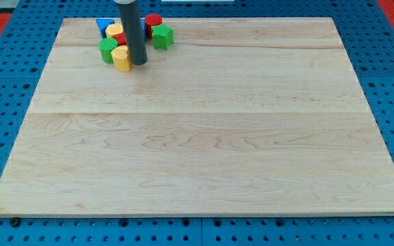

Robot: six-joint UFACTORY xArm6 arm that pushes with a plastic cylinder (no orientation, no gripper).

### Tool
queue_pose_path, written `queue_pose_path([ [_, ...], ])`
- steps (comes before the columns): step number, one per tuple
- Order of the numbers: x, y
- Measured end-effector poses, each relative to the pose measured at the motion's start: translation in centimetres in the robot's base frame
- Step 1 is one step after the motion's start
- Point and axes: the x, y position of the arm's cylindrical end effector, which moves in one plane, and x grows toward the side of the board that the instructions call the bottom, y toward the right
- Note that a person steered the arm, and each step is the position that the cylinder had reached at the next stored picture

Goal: Adjust the group of blocks to the top left

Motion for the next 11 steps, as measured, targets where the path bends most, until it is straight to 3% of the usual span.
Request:
queue_pose_path([
  [1,-3.6,6.1],
  [2,-5.8,8.6],
  [3,-8.1,4.9],
  [5,-5.2,2.3],
  [7,-6.2,12.3],
  [8,-12.7,13.9],
  [9,-12.8,11.1],
  [11,-12.1,0.2],
])
